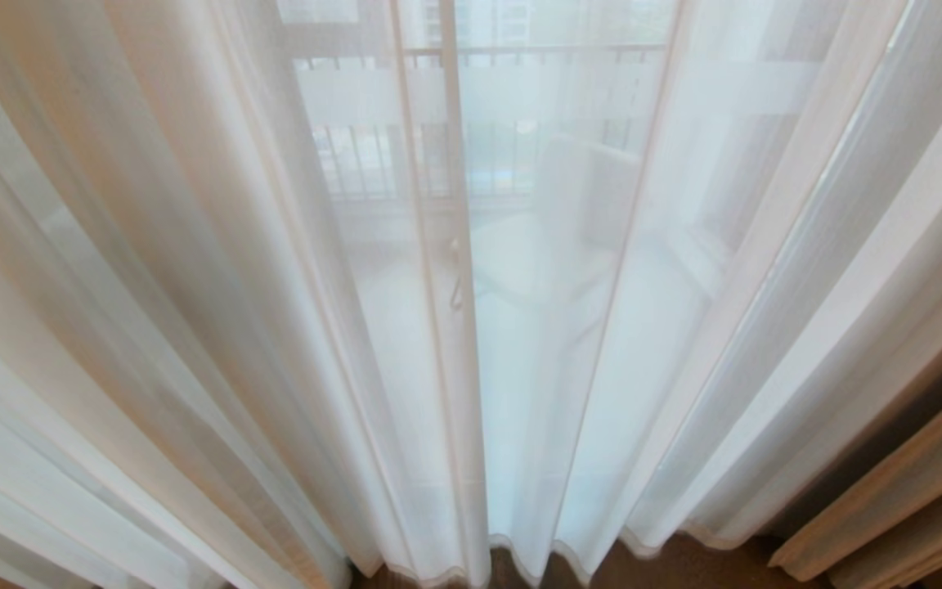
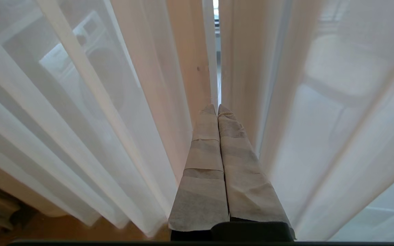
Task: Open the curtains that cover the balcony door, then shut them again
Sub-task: Close the outer curtains on both sides
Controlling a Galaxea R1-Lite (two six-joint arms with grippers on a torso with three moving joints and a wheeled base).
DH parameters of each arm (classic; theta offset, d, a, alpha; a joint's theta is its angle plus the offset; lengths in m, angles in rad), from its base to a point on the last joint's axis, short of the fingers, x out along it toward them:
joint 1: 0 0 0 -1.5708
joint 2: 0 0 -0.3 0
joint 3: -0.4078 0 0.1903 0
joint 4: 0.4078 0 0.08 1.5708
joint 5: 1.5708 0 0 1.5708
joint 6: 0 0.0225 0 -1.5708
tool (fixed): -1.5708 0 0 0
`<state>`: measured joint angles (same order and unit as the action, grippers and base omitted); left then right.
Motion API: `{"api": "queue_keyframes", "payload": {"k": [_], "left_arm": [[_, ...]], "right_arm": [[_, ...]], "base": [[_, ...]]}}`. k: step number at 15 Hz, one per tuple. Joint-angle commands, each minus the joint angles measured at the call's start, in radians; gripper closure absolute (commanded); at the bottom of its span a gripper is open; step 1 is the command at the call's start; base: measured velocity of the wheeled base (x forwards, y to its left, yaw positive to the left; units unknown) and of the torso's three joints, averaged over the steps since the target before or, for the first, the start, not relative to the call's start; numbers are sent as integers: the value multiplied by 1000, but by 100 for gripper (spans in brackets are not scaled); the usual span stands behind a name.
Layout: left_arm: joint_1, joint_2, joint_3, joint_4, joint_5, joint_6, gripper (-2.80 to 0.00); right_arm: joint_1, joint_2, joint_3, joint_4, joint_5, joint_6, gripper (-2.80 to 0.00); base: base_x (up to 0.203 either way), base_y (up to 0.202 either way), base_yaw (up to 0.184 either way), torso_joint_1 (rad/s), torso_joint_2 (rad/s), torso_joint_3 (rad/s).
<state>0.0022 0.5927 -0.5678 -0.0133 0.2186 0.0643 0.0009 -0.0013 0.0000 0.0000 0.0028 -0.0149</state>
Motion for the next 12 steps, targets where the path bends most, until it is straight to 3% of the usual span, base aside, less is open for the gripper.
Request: {"api": "queue_keyframes", "payload": {"k": [1,8,12], "left_arm": [[9,-87,104,-2,-39,0,0],[27,-330,387,0,-175,1,0],[26,-365,541,-53,-268,8,0]], "right_arm": [[1,1,0,0,0,0,0],[1,1,0,0,0,0,0],[1,1,0,0,-1,0,0]], "base": [[0,0,0,0,0,0],[0,0,0,0,0,0],[0,0,0,0,0,0]]}}
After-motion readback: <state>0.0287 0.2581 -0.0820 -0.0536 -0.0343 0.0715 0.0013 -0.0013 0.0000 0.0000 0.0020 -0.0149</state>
